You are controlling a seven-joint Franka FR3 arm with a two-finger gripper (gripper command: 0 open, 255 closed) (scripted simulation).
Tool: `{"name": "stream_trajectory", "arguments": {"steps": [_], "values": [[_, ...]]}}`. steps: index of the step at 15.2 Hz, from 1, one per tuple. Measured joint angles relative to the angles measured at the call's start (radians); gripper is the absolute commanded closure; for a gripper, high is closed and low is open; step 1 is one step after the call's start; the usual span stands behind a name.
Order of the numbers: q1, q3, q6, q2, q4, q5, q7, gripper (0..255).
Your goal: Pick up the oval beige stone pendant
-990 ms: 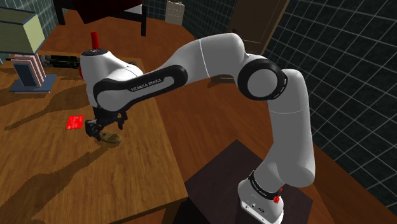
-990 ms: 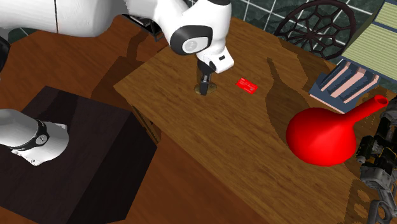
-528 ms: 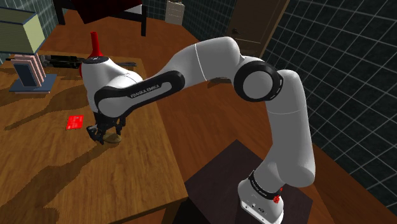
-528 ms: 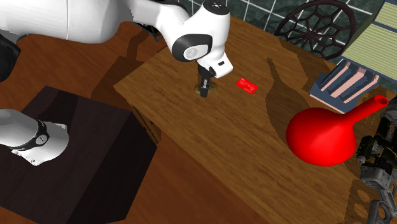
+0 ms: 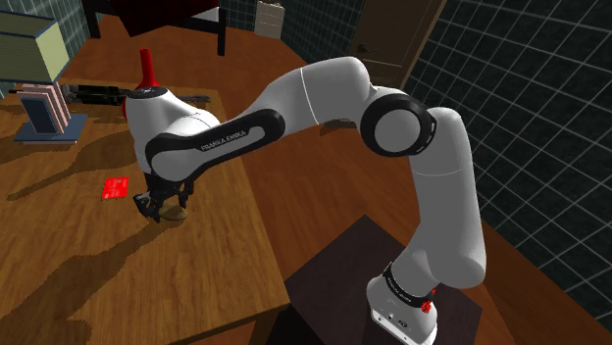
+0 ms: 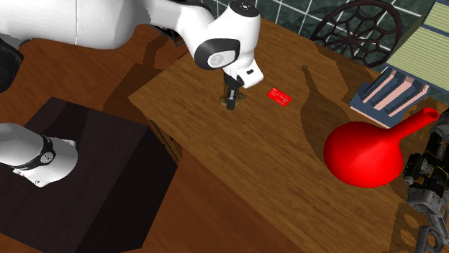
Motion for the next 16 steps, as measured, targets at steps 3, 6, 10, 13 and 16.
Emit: {"name": "stream_trajectory", "arguments": {"steps": [3,6,10,13,16], "values": [[-0.001,0.003,-0.020,-0.013,0.007,0.004,-0.002,255],[-0.003,0.007,-0.049,-0.028,0.023,0.010,-0.007,255],[-0.006,0.014,-0.085,-0.059,0.029,0.020,-0.010,255],[-0.008,0.018,-0.118,-0.075,0.046,0.026,-0.013,255],[-0.008,0.020,-0.149,-0.085,0.067,0.031,-0.017,255]]}}
